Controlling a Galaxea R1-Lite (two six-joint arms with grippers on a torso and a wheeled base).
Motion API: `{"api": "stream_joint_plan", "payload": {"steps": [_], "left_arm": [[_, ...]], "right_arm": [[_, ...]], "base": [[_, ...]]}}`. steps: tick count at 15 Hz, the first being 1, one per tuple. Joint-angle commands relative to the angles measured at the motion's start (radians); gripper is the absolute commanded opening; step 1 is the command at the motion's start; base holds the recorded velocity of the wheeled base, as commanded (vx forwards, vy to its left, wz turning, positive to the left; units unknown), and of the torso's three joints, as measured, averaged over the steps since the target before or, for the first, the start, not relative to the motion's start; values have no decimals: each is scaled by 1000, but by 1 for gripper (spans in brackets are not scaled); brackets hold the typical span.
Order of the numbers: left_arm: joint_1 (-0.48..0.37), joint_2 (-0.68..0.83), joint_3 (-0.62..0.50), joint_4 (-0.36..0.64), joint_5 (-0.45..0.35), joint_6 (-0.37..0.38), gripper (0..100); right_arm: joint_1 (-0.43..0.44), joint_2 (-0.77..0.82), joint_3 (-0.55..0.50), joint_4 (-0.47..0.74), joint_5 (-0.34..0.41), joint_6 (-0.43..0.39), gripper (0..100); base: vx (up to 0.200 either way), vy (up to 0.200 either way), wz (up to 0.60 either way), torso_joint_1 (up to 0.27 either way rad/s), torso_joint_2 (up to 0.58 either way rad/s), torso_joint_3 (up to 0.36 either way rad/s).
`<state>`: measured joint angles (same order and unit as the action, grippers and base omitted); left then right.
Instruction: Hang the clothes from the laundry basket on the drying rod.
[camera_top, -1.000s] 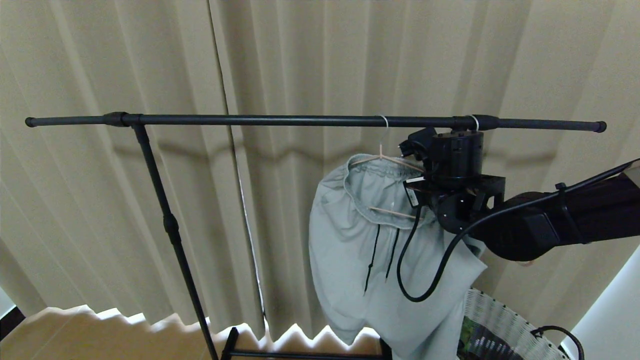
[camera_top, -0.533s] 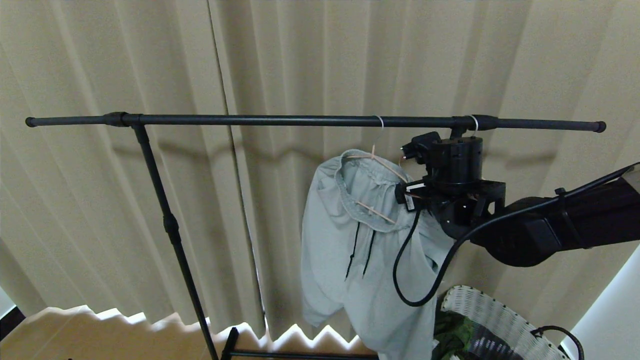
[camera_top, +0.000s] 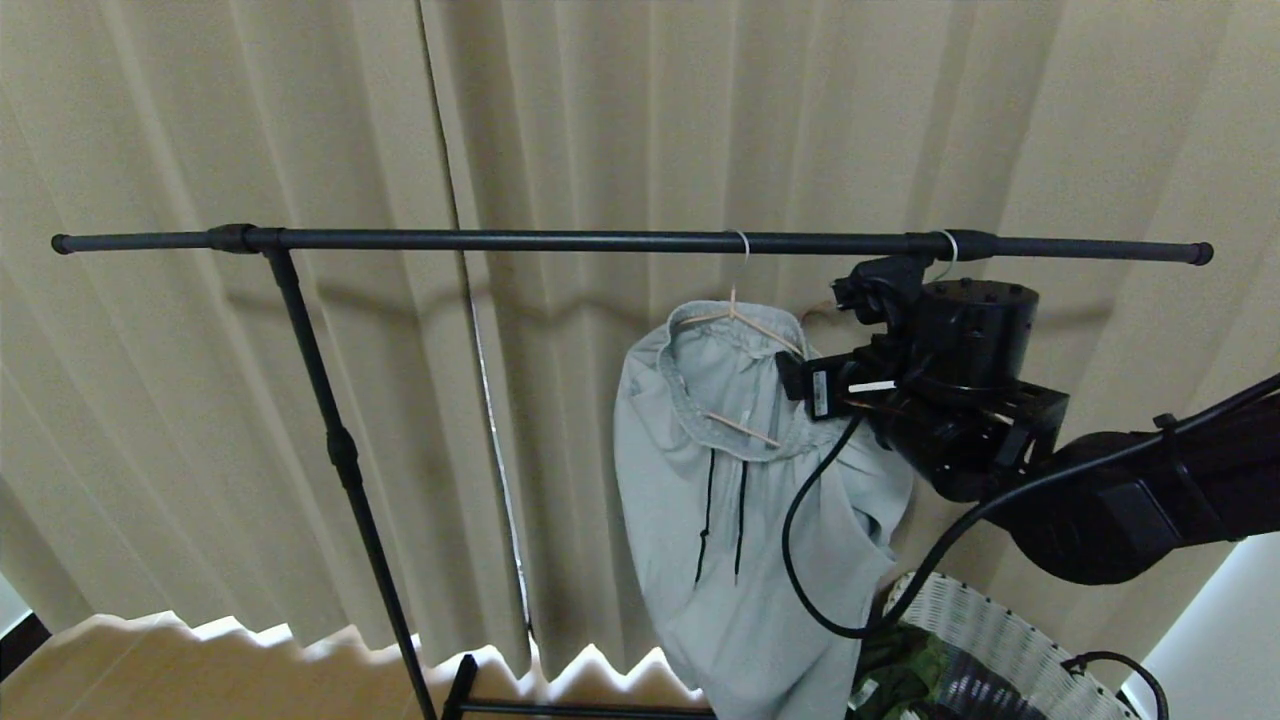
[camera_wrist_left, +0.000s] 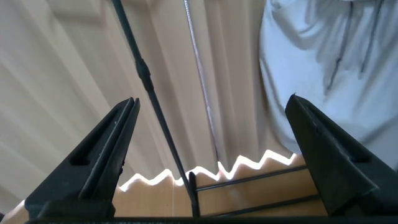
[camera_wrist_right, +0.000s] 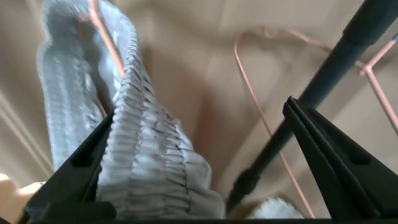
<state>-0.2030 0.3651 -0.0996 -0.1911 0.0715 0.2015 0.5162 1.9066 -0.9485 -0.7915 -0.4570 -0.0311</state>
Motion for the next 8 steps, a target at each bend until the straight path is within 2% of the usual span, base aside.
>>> {"api": "stream_joint_plan", "payload": {"steps": [1,7,8], "left_arm": [[0,2,-3,1,2,-1,100],[0,0,-3,1,8,1,100],[0,0,-3,1,7,1,100]], "right_arm": [[-2,-17,56,-43,21,-3,100],[-4,-6,54,-51,29,5,100],[-4,-6,57,-83,83,5,100]], "base": [[0,0,0,0,0,0],[0,0,0,0,0,0],[0,0,0,0,0,0]]}}
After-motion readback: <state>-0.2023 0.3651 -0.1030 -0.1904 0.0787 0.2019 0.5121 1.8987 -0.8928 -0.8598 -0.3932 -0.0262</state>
